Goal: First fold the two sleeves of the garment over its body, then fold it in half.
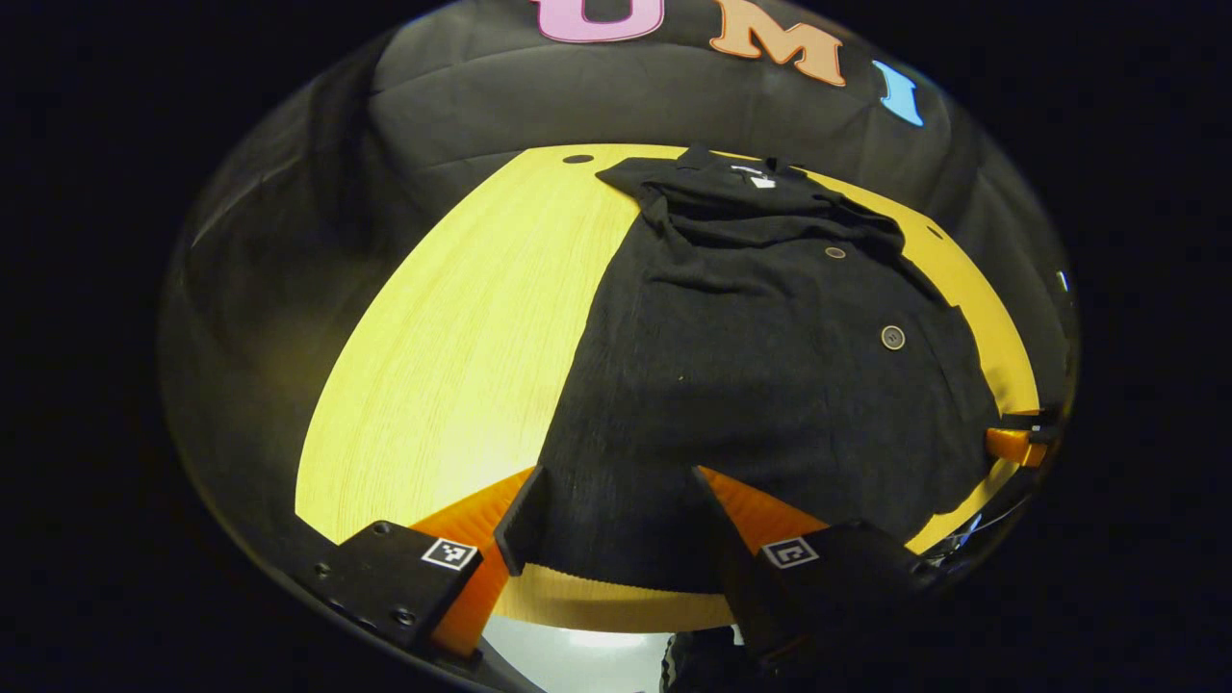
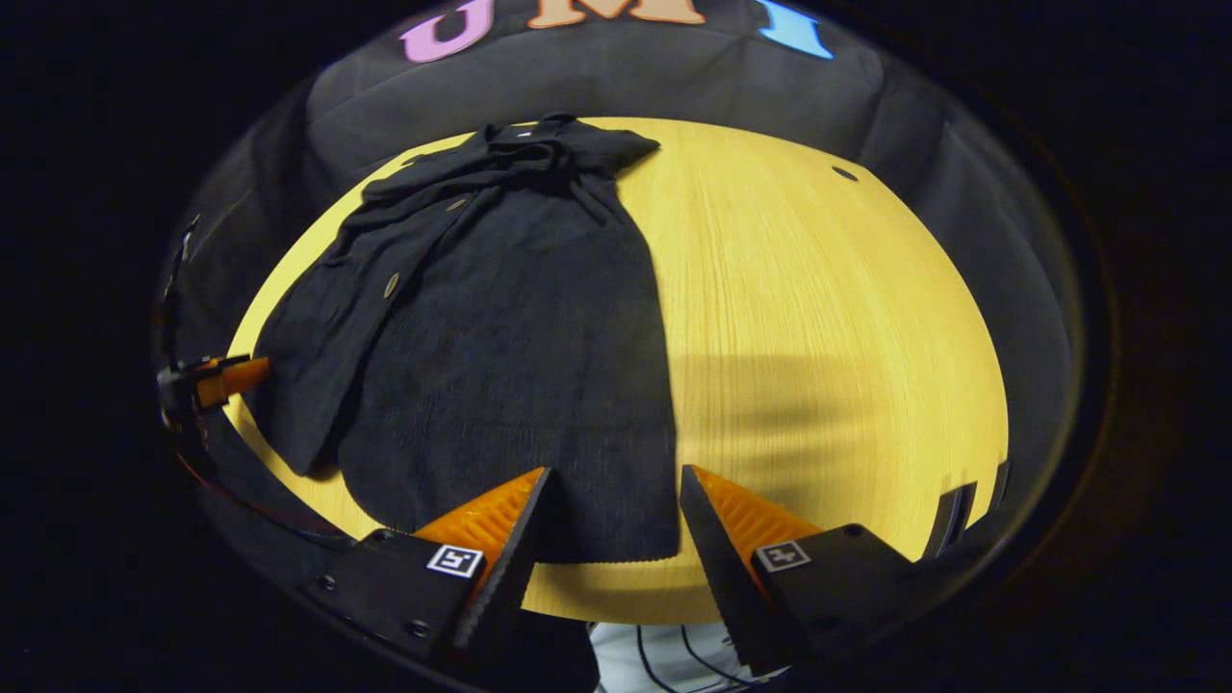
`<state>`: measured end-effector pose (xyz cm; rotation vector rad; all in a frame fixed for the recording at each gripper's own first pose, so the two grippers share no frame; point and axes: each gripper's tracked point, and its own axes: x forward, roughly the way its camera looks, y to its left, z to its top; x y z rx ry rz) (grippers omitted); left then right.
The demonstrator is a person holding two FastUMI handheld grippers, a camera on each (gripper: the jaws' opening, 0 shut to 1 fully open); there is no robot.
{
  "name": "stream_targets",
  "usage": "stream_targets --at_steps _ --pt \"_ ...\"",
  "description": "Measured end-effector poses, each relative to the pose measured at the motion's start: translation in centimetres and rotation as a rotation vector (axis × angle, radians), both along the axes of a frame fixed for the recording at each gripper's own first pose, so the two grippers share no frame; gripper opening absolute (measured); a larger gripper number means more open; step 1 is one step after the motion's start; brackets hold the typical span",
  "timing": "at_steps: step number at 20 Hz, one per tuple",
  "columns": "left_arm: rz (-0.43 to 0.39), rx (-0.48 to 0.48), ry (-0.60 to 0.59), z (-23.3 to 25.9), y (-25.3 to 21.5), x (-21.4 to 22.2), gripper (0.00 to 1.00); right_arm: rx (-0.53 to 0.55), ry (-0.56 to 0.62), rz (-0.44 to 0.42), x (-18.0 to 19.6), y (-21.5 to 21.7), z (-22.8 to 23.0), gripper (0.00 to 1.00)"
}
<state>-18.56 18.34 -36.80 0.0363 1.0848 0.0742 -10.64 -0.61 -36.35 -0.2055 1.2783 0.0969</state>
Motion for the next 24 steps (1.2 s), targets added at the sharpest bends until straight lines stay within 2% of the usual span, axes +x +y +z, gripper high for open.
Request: stream_targets --at_steps 1,2,3,4,5,7,8,9,12,17,20,23,24 --pt "-0.023 -0.006 -0.016 0.2 -0.3 0.0 0.84 0.002 -0.005 0.016 0.0 0.2 0.3 0.82" --pt "-0.047 -0.014 -0.023 0.1 -0.7 0.1 0.81 0.009 -0.010 0.033 -0.1 0.6 0.4 0.75" --pt "-0.071 -0.023 -0.032 -0.1 -1.5 0.1 0.66 0.016 -0.021 0.049 -0.2 1.0 0.3 0.58" --pt "-0.085 -0.040 -0.035 -0.1 -1.9 0.2 0.58 0.022 -0.030 0.056 -0.3 1.4 0.2 0.49" --pt "-0.078 -0.066 -0.044 0.1 -2.3 0.3 0.41 0.029 -0.044 0.057 -0.5 1.8 0.0 0.31" --pt "-0.013 -0.113 -0.058 -0.1 -2.4 0.3 0.07 0.026 -0.060 0.053 -0.8 2.0 0.1 0.12" --pt "0.017 -0.140 -0.069 0.1 -2.4 0.5 0.02 0.032 -0.058 0.042 -1.0 2.0 0.1 0.11" --pt "0.031 -0.168 -0.070 -0.1 -2.6 0.5 0.00 0.038 -0.059 0.038 -1.1 2.0 0.0 0.05" --pt "0.025 -0.210 -0.070 0.1 -2.7 -0.2 0.00 0.045 -0.038 0.029 -1.5 2.4 0.1 0.03" --pt "-0.060 -0.125 -0.069 0.0 -2.7 -0.1 0.00 0.036 -0.039 0.034 -1.2 2.9 -0.1 0.03" --pt "-0.075 -0.101 -0.076 0.4 -2.4 0.1 0.00 0.038 -0.136 0.027 -0.9 3.2 0.7 0.03" --pt "-0.058 -0.124 -0.139 3.0 -2.4 0.9 0.00 0.078 -0.268 0.035 0.1 4.6 3.8 0.02" --pt "-0.057 -0.136 -0.167 4.2 -2.5 1.4 0.00 0.088 -0.280 0.039 0.2 5.1 4.5 0.03"
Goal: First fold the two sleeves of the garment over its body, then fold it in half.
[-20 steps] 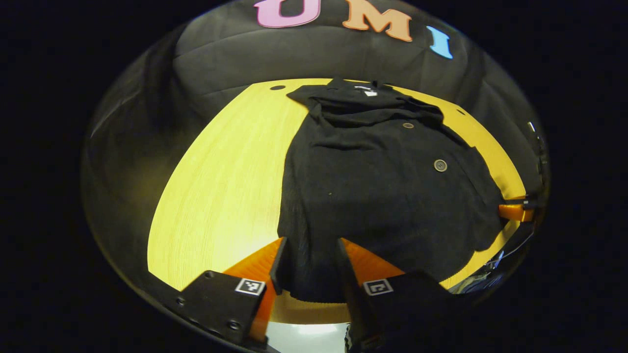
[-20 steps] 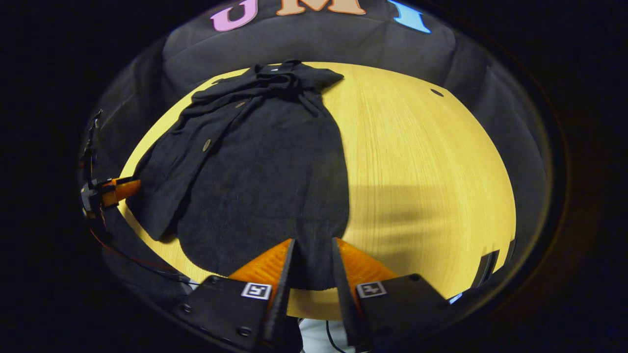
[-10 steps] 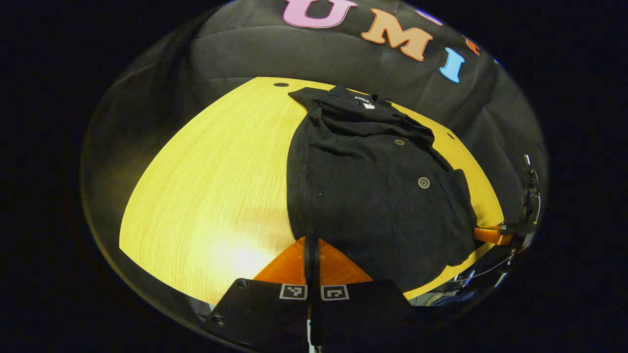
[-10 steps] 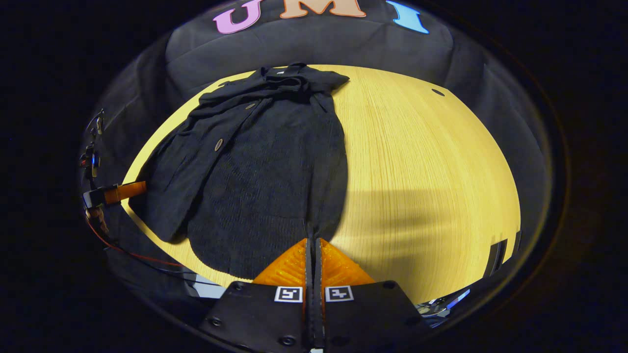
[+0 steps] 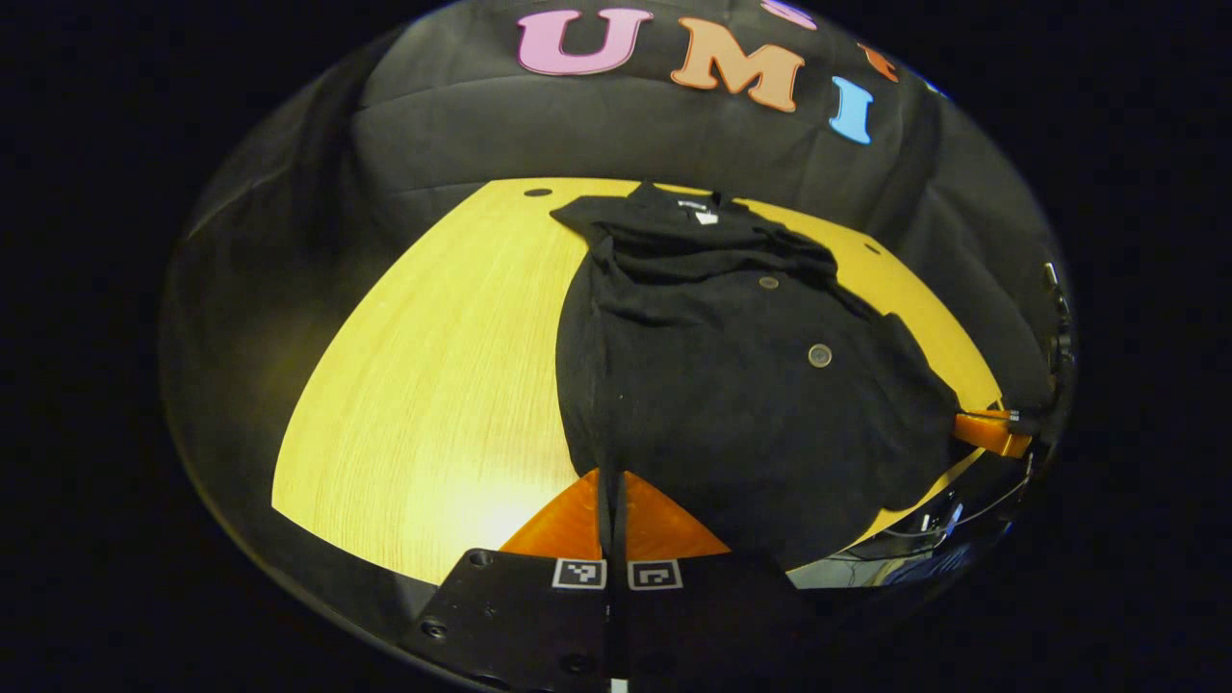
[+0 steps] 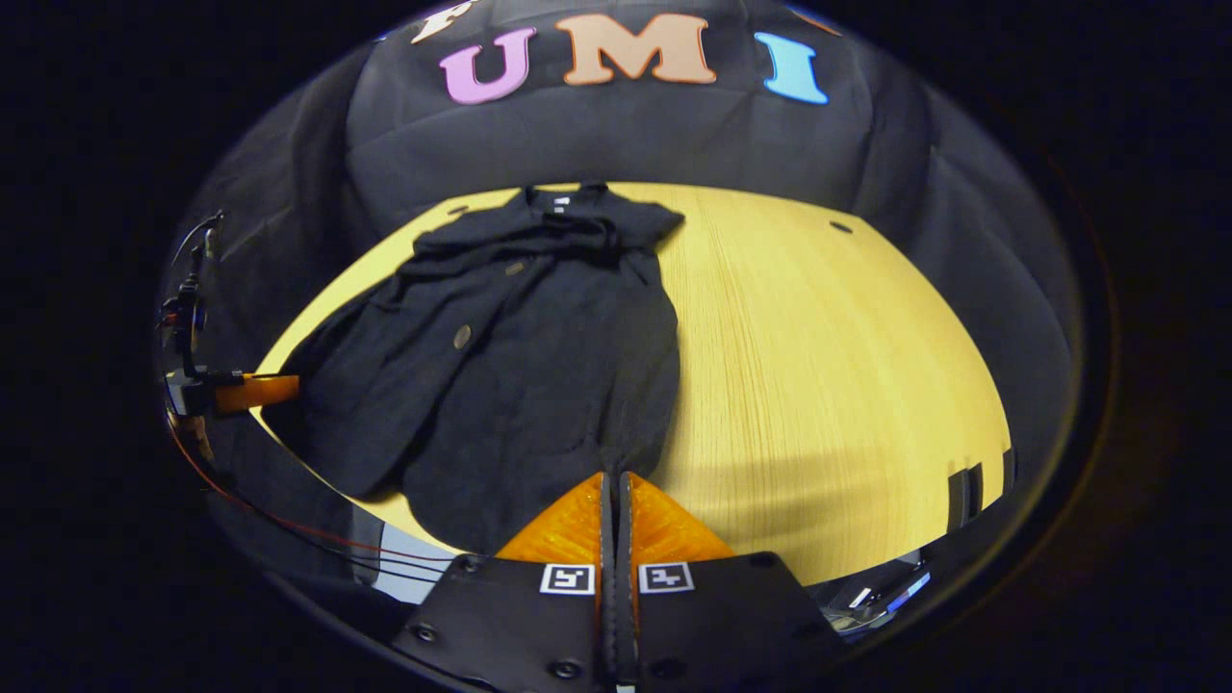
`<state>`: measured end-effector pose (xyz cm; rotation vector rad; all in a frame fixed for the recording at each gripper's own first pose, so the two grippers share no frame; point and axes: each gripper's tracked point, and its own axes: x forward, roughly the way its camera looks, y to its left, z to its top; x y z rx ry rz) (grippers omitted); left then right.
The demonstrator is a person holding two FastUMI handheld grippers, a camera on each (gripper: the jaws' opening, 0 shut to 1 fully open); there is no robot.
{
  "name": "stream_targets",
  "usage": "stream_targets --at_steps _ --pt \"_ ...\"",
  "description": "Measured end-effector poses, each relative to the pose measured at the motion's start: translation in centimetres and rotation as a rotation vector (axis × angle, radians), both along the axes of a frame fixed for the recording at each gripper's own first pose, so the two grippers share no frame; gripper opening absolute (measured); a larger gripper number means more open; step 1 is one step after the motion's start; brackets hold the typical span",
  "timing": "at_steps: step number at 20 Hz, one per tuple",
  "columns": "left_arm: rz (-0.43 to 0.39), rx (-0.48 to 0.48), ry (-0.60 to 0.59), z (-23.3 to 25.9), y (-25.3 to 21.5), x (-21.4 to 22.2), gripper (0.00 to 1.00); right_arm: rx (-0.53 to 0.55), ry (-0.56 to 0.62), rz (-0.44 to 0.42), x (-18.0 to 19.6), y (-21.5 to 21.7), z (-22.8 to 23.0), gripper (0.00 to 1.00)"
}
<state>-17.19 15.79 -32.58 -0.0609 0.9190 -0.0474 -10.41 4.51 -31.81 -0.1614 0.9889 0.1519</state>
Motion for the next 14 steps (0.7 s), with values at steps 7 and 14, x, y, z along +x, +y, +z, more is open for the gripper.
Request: stream_targets --at_steps 7,14 --pt "-0.013 -0.031 -0.131 6.5 0.4 4.2 0.00 0.078 -0.168 -0.015 3.5 1.9 6.6 0.02" --pt "-0.019 -0.010 -0.261 11.5 0.2 10.0 0.00 0.129 -0.320 0.021 8.5 3.6 12.6 0.02"
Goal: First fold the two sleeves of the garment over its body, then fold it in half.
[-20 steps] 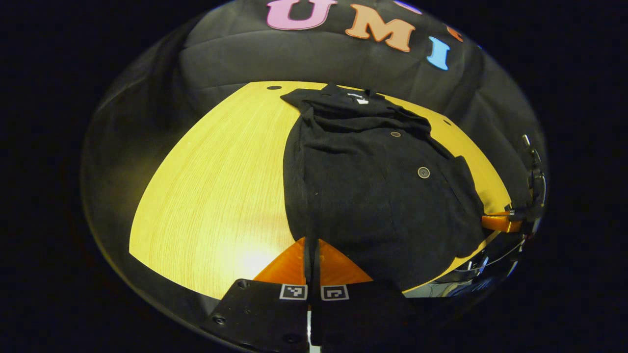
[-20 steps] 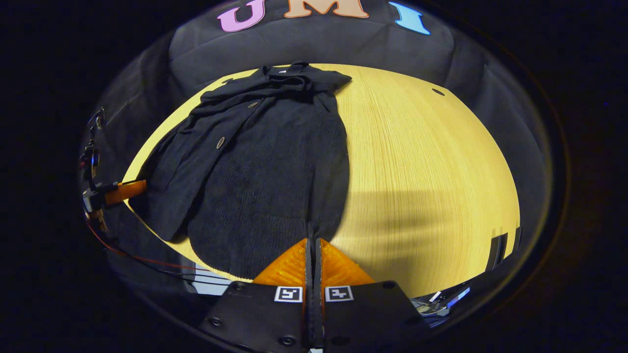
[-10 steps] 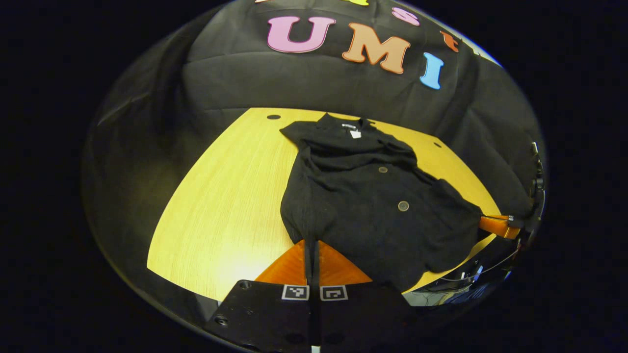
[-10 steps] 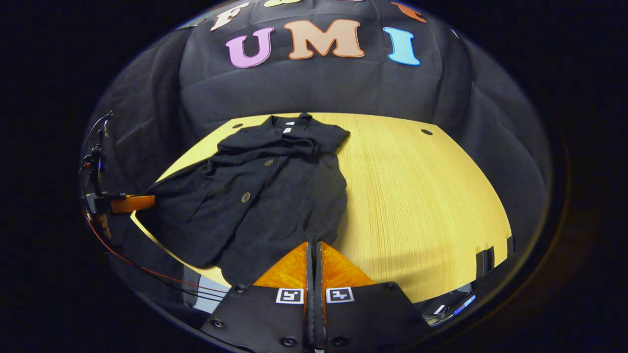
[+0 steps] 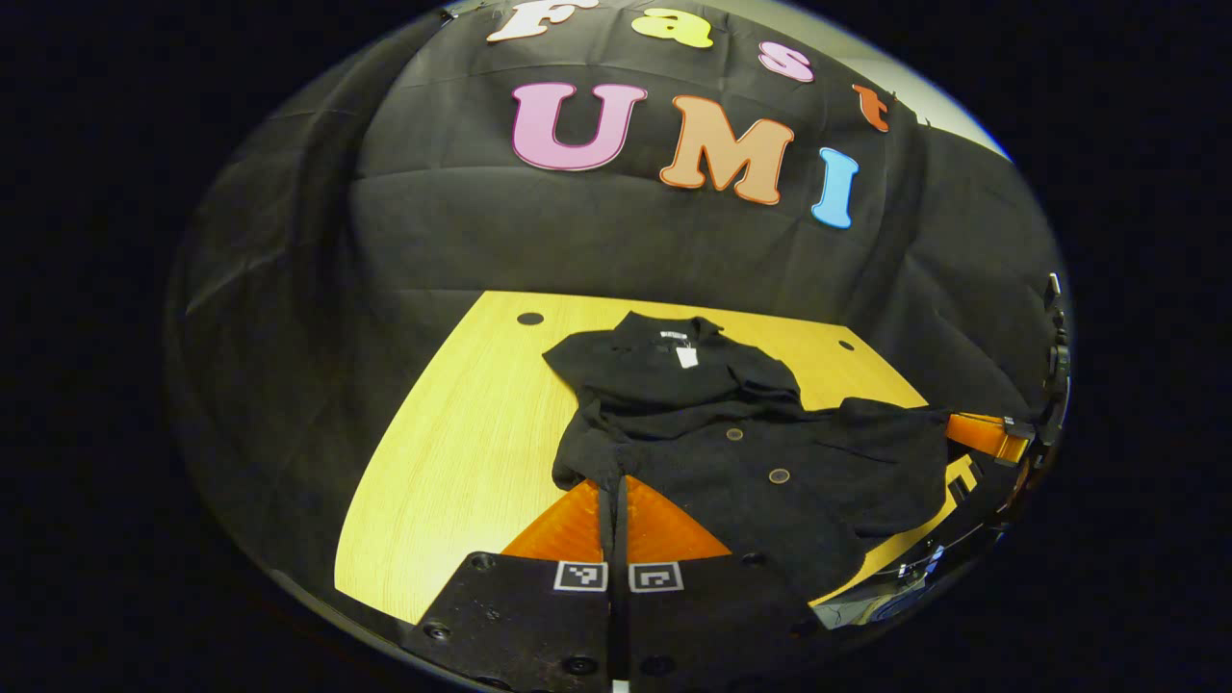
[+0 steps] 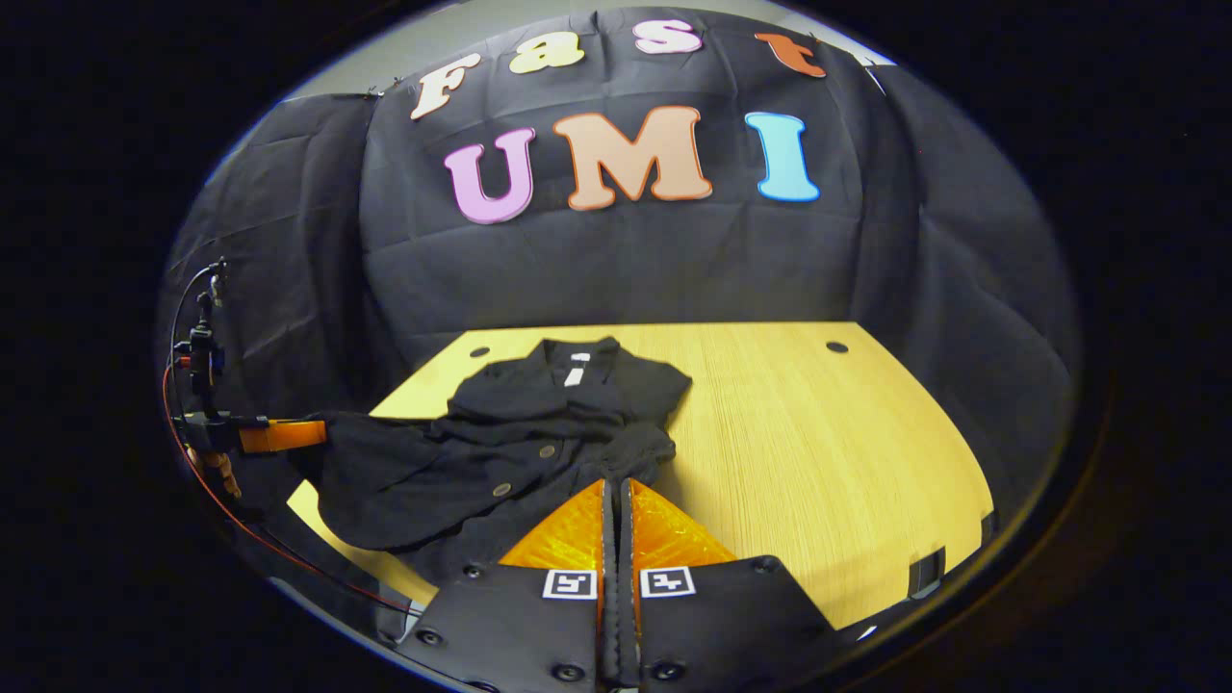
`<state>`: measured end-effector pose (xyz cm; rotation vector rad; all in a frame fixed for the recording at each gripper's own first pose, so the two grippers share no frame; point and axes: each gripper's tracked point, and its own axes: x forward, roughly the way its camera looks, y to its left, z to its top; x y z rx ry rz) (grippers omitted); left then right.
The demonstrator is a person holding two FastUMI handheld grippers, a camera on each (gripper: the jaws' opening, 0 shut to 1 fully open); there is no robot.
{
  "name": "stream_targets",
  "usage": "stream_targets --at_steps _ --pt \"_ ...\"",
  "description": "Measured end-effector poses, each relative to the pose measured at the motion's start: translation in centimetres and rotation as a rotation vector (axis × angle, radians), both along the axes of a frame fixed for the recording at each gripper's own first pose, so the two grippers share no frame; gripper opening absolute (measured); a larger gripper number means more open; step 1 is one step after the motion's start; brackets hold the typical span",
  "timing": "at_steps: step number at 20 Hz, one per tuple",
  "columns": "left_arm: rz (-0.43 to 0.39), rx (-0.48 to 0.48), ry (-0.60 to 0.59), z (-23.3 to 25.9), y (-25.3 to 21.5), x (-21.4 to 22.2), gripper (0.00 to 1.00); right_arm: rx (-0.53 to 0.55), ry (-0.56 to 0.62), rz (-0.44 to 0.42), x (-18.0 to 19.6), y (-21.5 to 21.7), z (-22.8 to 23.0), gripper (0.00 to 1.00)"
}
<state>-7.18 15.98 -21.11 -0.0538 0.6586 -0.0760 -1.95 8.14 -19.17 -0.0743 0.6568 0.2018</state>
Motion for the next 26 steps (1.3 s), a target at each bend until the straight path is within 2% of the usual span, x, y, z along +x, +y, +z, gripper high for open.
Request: stream_targets --at_steps 1,2,3,4,10,11,12,14,20,26 --pt "0.005 -0.002 -0.014 0.6 0.0 0.9 0.00 -0.006 -0.011 0.011 0.7 0.2 0.4 0.00" --pt "0.011 -0.006 -0.028 1.1 -0.2 1.6 0.00 -0.008 -0.024 0.019 1.5 0.4 0.8 0.05" --pt "0.012 -0.010 -0.040 1.6 -0.3 2.4 0.00 -0.005 -0.036 0.026 2.2 0.6 1.2 0.00" --pt "0.011 -0.008 -0.053 2.1 -0.3 3.2 0.00 0.000 -0.048 0.031 3.0 0.8 1.8 0.02" --pt "0.050 -0.008 -0.109 3.8 0.5 8.4 0.00 0.020 -0.119 0.040 7.9 1.4 4.2 0.04" --pt "0.060 -0.009 -0.122 3.9 0.6 9.2 0.00 0.024 -0.128 0.040 8.8 1.5 4.4 0.00" --pt "0.069 -0.009 -0.130 4.0 0.6 10.1 0.00 0.028 -0.137 0.040 9.5 1.6 4.6 0.02" --pt "0.082 -0.011 -0.162 4.6 0.7 11.9 0.00 0.037 -0.166 0.040 11.4 1.7 4.9 0.00" --pt "0.119 -0.024 -0.266 6.1 0.5 18.0 0.00 0.061 -0.230 0.017 16.4 1.5 5.3 0.02" --pt "0.159 -0.039 -0.284 6.1 1.4 22.5 0.00 0.062 -0.238 -0.004 21.1 0.7 4.9 0.04"
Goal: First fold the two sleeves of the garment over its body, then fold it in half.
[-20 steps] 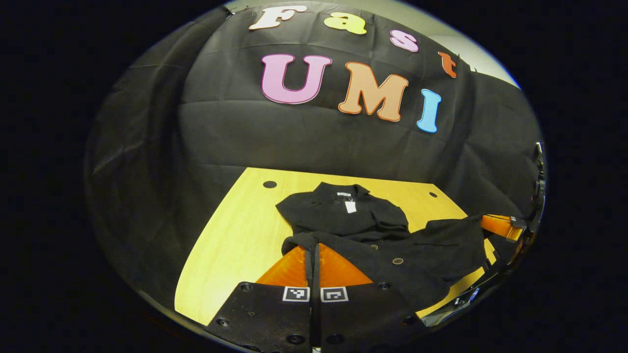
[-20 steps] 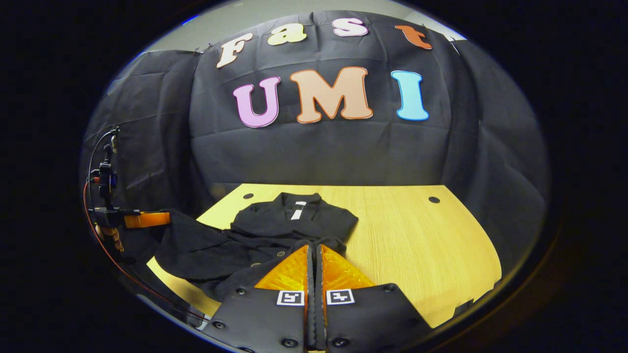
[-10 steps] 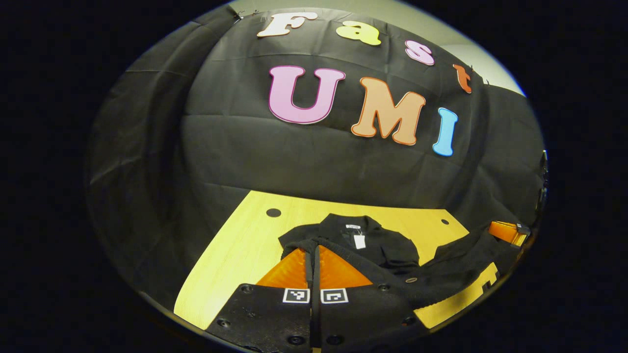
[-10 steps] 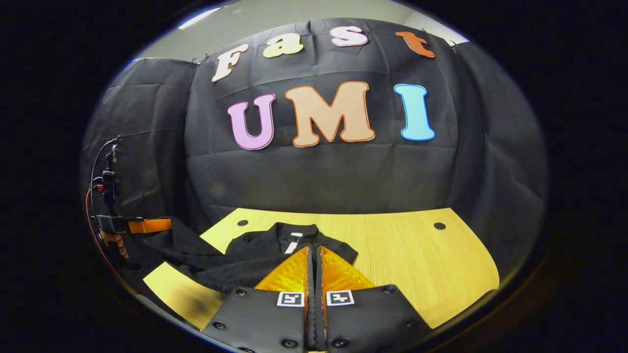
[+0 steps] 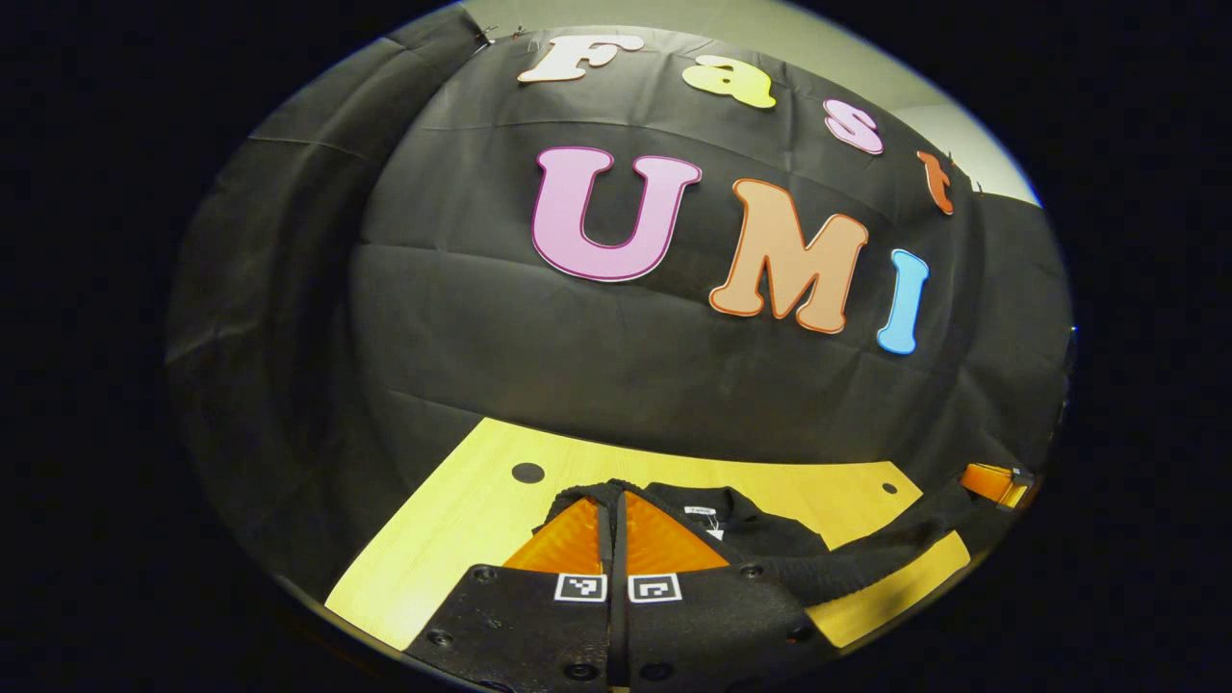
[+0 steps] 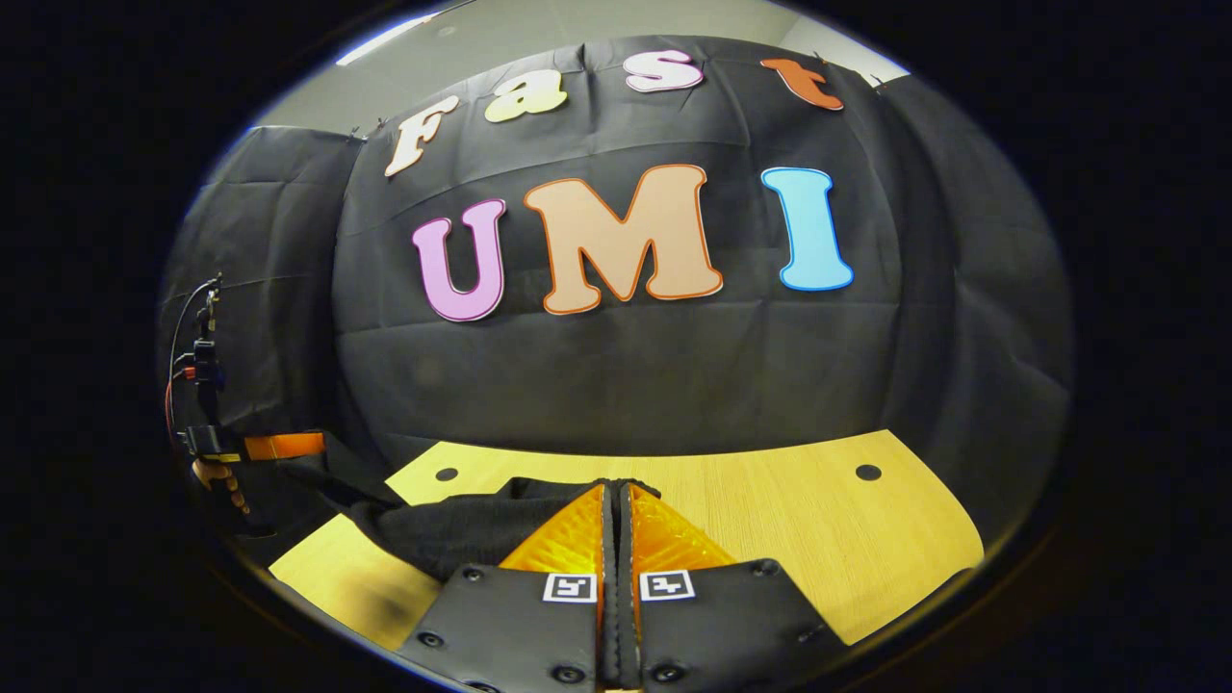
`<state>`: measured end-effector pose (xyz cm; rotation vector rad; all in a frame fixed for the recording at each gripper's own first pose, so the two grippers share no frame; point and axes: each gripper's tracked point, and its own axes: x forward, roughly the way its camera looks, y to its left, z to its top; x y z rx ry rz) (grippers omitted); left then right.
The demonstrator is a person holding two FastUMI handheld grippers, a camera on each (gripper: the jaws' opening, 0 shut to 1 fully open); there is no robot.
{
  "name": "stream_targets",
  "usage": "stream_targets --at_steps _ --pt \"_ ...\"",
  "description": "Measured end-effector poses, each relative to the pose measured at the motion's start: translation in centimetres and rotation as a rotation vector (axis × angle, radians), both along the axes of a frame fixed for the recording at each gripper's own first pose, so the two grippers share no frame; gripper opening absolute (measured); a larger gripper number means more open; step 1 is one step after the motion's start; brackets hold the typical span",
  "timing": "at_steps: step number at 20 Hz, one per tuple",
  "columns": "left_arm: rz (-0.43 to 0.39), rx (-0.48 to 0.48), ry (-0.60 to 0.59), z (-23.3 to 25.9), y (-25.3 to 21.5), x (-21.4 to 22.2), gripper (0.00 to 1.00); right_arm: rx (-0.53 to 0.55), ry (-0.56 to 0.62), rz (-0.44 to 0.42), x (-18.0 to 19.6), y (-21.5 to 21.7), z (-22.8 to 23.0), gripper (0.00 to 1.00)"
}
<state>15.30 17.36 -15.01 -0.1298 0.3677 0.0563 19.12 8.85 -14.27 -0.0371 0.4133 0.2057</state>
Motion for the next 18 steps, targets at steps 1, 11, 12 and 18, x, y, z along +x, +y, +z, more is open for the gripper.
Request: stream_targets --at_steps 1,11,12,18 --pt "0.001 0.000 -0.004 -0.2 0.0 0.7 0.00 -0.002 -0.001 0.000 0.7 0.0 -0.1 0.02" --pt "0.064 0.132 -0.003 -2.7 1.1 7.0 0.00 -0.025 0.053 -0.087 7.5 -1.5 -3.7 0.05" --pt "0.105 0.163 -0.042 -2.1 1.9 7.7 0.01 -0.052 0.050 -0.132 7.9 -2.5 -3.5 0.05" --pt "0.113 0.245 -0.213 3.5 1.7 7.7 0.92 -0.082 -0.117 -0.171 8.3 -3.2 0.5 0.98"
